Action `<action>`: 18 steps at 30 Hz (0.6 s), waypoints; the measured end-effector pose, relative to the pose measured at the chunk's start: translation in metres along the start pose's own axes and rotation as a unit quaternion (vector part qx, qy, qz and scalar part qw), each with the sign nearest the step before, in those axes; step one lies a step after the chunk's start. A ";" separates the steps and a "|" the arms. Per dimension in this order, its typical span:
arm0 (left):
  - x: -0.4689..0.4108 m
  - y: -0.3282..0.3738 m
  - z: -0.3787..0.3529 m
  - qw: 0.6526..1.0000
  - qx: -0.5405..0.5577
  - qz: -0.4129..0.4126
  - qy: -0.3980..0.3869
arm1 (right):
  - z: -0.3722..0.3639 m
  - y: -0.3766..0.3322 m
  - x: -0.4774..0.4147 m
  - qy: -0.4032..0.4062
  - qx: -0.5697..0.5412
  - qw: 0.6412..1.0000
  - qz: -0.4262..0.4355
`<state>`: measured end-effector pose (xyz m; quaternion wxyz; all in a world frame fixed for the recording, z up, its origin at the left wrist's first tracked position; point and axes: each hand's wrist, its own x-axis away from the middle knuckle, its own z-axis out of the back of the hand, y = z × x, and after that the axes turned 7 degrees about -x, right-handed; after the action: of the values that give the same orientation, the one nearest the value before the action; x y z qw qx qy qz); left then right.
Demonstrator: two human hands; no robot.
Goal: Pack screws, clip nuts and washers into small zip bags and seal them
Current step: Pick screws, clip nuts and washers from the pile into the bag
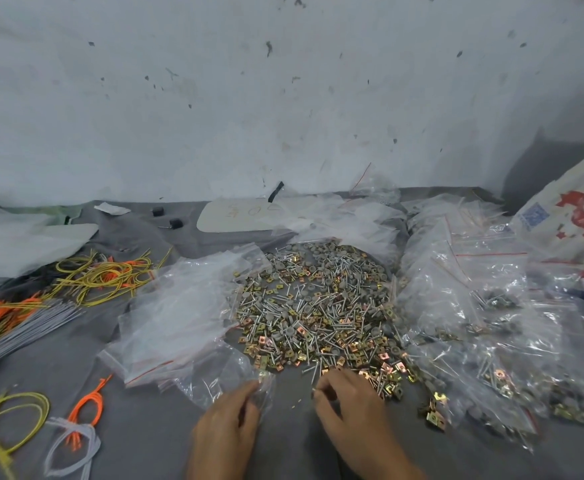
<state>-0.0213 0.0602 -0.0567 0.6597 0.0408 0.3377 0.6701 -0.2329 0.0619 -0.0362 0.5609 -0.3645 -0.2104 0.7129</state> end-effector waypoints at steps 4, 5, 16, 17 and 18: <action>0.001 0.004 0.002 1.000 0.016 -0.009 0.006 | -0.001 -0.003 0.000 -0.009 -0.020 1.000 0.003; 0.002 0.005 0.003 1.000 0.026 -0.012 0.008 | -0.002 -0.005 0.000 -0.016 -0.034 0.999 0.000; 0.006 0.007 0.009 0.996 0.084 -0.009 -0.041 | -0.036 -0.034 -0.004 -0.016 -0.089 0.995 0.029; 0.007 0.007 0.010 0.995 0.093 -0.008 -0.041 | -0.039 -0.034 -0.004 -0.019 -0.081 0.996 0.036; 0.007 0.007 0.010 0.994 0.103 -0.008 -0.043 | -0.041 -0.034 -0.004 -0.021 -0.073 0.996 0.042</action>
<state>-0.0229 0.0713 -0.0479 0.6711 0.1341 0.3767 0.6243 -0.1802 0.0629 -0.0374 0.4980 -0.3979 -0.2578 0.7261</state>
